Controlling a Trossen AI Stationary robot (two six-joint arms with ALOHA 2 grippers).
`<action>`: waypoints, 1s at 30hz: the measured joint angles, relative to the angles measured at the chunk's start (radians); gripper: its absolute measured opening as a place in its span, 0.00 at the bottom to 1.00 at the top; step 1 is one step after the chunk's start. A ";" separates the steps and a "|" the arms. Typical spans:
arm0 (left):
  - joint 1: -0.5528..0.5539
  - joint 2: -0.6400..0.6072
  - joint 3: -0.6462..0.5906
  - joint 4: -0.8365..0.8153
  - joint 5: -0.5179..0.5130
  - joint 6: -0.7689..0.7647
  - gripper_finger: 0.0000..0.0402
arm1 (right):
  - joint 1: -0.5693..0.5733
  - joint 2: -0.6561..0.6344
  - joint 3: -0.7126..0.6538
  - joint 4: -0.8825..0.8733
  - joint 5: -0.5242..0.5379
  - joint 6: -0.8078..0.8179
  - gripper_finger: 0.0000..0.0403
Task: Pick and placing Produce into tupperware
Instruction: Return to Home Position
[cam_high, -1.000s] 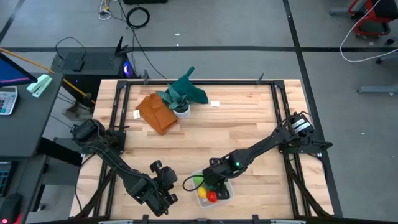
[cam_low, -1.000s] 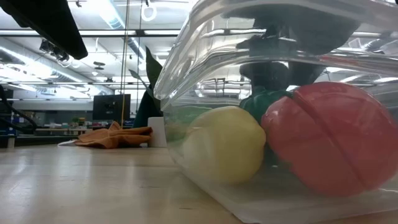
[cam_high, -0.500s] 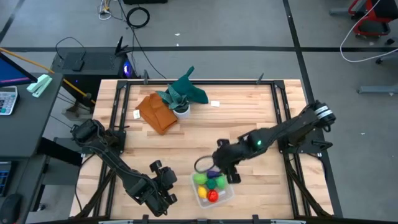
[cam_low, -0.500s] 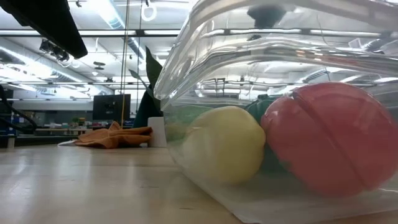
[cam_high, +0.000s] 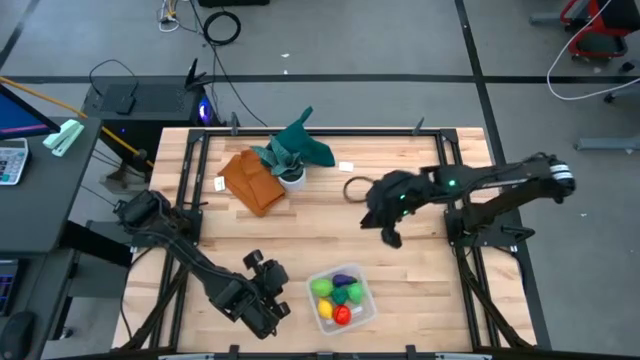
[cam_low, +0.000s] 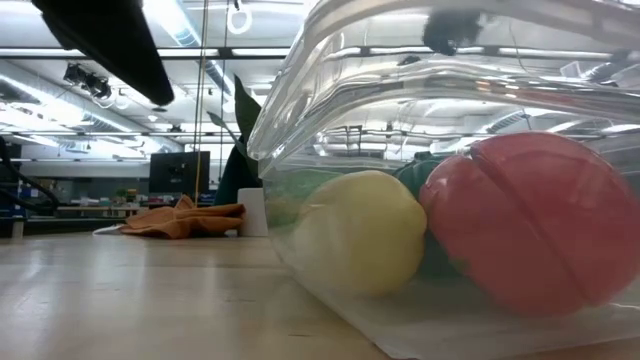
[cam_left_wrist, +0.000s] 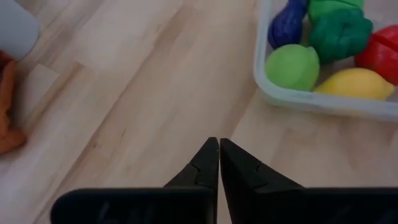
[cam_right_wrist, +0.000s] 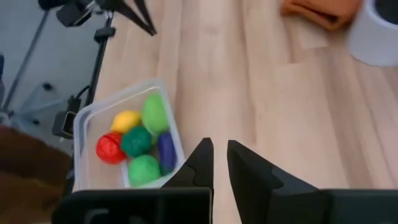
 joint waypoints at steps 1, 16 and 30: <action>0.005 0.000 0.000 0.000 0.000 0.000 0.05 | -0.018 -0.036 -0.034 0.015 -0.004 0.002 0.03; 0.080 0.000 0.000 0.002 0.000 0.012 0.06 | -0.160 -0.592 -0.455 0.280 0.001 0.186 0.00; 0.189 0.000 0.000 0.093 0.043 0.224 0.03 | -0.160 -0.963 -0.567 0.188 0.108 0.258 0.00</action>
